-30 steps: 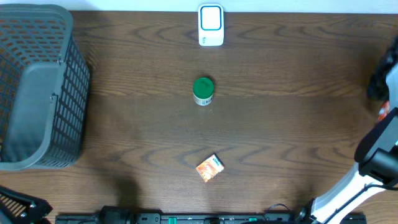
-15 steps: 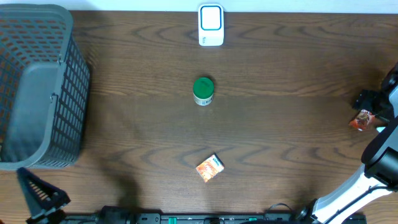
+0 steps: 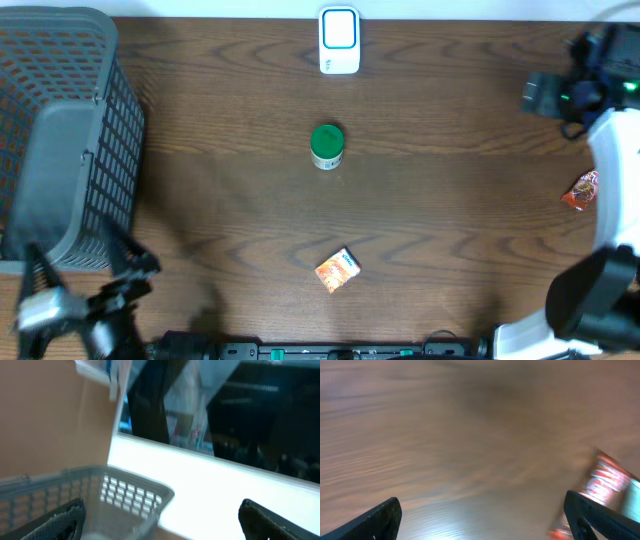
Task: Scan the item barcode
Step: 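Reach the right gripper to the green-lidded jar and grasp it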
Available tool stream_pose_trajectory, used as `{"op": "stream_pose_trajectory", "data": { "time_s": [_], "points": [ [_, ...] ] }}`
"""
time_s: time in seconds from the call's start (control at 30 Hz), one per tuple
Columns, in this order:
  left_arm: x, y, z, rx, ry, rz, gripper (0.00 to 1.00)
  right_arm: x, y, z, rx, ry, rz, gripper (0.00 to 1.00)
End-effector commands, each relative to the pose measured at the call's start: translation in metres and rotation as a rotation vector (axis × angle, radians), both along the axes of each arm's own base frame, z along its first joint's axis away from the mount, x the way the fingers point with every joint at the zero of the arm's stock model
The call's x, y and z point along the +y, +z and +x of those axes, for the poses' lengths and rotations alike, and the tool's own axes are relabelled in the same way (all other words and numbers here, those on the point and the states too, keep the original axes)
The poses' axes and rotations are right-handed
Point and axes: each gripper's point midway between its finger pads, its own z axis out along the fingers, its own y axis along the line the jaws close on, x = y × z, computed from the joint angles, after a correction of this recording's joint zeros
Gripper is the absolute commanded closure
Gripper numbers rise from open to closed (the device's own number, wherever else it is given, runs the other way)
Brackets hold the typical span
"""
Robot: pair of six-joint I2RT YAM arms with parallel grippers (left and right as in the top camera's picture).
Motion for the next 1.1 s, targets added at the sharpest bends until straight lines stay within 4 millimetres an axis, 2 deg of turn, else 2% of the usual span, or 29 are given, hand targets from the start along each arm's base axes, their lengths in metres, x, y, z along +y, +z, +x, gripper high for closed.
{"op": "stream_pose_trajectory", "data": {
  "time_s": [0.0, 0.13, 0.17, 0.23, 0.3, 0.37, 0.53, 0.63, 0.73, 0.9, 1.07],
  "points": [
    [-0.004, -0.036, 0.023, 0.055, -0.032, -0.072, 0.02, 0.103, 0.021, -0.005, -0.033, 0.262, 0.208, 0.01],
    [-0.006, -0.076, 0.041, 0.117, -0.053, -0.172, 0.02, 0.197, 0.023, -0.027, 0.014, 0.51, 0.386, 0.01],
    [-0.006, -0.084, 0.044, 0.127, -0.056, -0.189, 0.02, 0.213, 0.024, -0.031, 0.018, 0.549, 0.412, 0.01],
    [-0.008, -0.095, 0.049, 0.147, -0.066, -0.207, 0.02, 0.237, 0.022, -0.033, 0.046, 0.508, 0.466, 0.01],
    [-0.013, -0.107, 0.053, 0.192, -0.094, -0.2, 0.02, 0.248, 0.016, -0.034, 0.092, 0.339, 0.517, 0.01],
    [-0.016, -0.117, 0.054, 0.239, -0.102, -0.196, 0.02, 0.259, 0.014, -0.036, 0.107, 0.274, 0.526, 0.01],
    [-0.016, -0.145, 0.053, 0.355, -0.089, -0.191, 0.02, 0.298, 0.013, -0.044, 0.076, 0.326, 0.443, 0.01],
    [-0.015, -0.152, 0.052, 0.387, -0.086, -0.19, 0.02, 0.313, 0.002, -0.051, 0.086, 0.343, 0.368, 0.01],
    [-0.015, -0.156, 0.053, 0.391, -0.085, -0.205, 0.02, 0.33, -0.018, -0.054, 0.121, 0.364, 0.327, 0.01],
    [-0.016, -0.174, 0.056, 0.41, -0.085, -0.266, 0.02, 0.348, -0.048, -0.041, 0.162, 0.353, 0.311, 0.01],
    [-0.016, -0.198, 0.06, 0.462, -0.078, -0.267, 0.03, 0.364, -0.061, -0.018, 0.152, 0.36, 0.284, 0.01]
  ]
}}
